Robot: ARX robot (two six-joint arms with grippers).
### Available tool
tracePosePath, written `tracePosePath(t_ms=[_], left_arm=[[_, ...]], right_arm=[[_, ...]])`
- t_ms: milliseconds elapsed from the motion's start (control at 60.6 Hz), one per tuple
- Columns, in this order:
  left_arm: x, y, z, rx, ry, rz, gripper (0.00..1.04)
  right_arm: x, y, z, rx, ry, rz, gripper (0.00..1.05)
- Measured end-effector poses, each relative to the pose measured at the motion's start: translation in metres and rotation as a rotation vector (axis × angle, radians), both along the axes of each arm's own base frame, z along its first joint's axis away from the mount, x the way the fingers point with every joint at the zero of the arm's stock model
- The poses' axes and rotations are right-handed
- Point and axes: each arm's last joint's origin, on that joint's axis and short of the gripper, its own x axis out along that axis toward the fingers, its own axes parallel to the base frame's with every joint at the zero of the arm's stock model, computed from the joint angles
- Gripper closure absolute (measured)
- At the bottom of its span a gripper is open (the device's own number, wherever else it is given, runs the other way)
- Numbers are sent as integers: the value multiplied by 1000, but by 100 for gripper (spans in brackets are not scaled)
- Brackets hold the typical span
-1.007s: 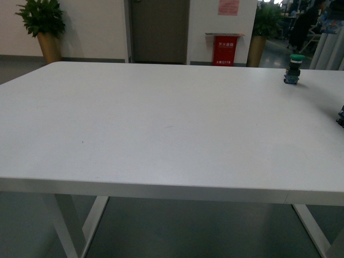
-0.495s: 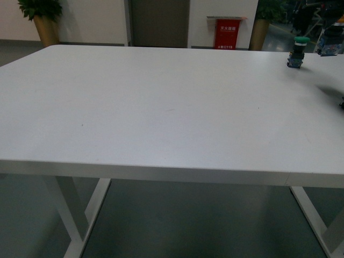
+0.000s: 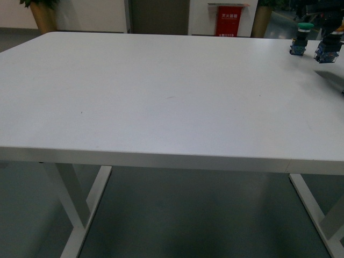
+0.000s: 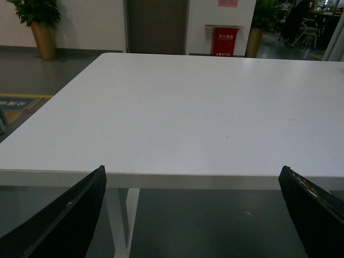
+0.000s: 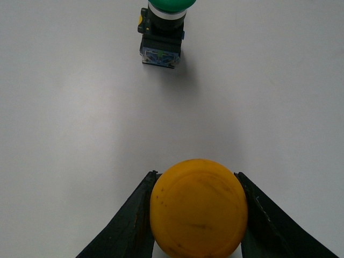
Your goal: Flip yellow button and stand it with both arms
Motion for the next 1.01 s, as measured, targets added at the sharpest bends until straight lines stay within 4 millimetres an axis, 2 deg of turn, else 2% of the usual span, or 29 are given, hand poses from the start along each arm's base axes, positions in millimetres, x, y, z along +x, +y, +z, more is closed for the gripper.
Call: tracePosePath(t_ms=[908,957,1007], left_arm=[[0,0,0,0,0,0,6],[0,0,0,0,0,0,6],[0,0,0,0,0,0,6]], right_arm=[[9,0,-17,26,72,-1,69],[9,0,-18,29,71,0,66],[9,0,-18,35,71,1,56]])
